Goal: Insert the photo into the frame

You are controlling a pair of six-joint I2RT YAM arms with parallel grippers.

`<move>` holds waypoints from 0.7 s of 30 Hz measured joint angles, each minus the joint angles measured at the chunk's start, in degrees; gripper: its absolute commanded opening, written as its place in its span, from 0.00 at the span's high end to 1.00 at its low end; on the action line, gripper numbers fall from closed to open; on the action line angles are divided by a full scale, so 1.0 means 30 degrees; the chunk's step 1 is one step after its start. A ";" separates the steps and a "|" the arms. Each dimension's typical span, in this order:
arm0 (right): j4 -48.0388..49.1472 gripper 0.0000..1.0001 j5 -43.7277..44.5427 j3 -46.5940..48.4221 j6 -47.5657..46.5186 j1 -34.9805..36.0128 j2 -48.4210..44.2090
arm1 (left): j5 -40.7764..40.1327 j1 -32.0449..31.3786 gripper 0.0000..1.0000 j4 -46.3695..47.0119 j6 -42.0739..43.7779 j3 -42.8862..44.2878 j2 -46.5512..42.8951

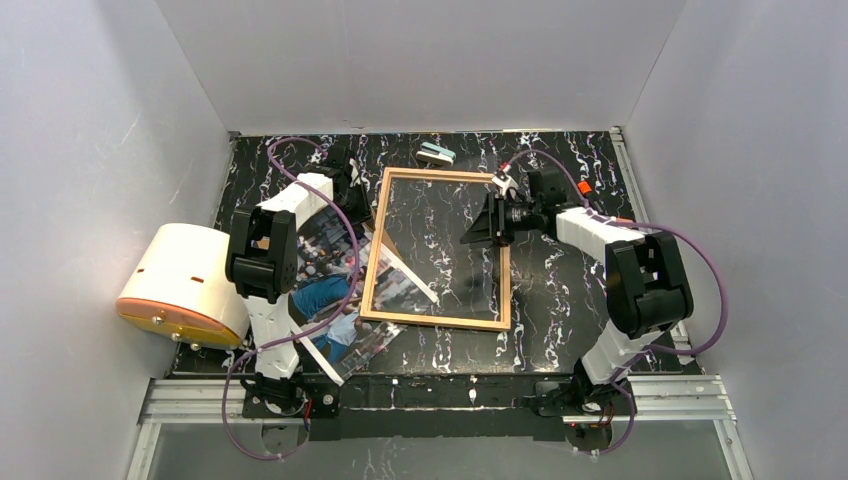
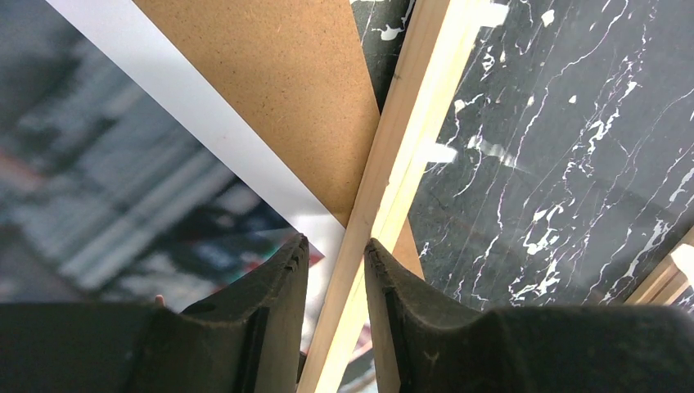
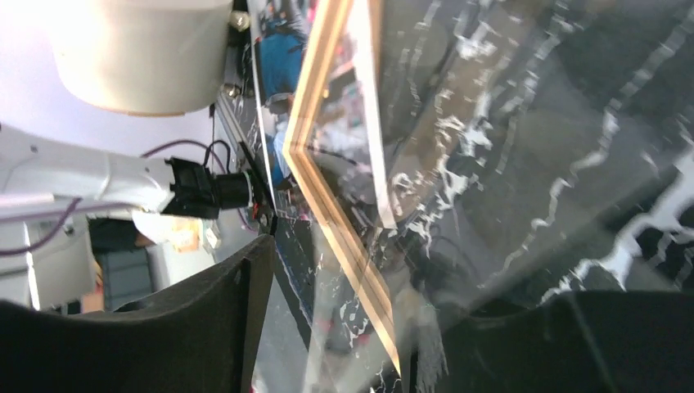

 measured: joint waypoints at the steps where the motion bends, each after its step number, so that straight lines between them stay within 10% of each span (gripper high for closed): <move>1: 0.0357 0.36 0.0219 -0.0474 0.0583 -0.0233 0.0007 | 0.0000 0.0000 0.71 0.0007 -0.0007 -0.0007 0.0000; 21: 0.6105 0.36 0.1872 -0.2419 0.5909 -0.1566 0.1807 | 0.0743 0.0022 0.71 0.0117 0.0000 0.0000 0.0175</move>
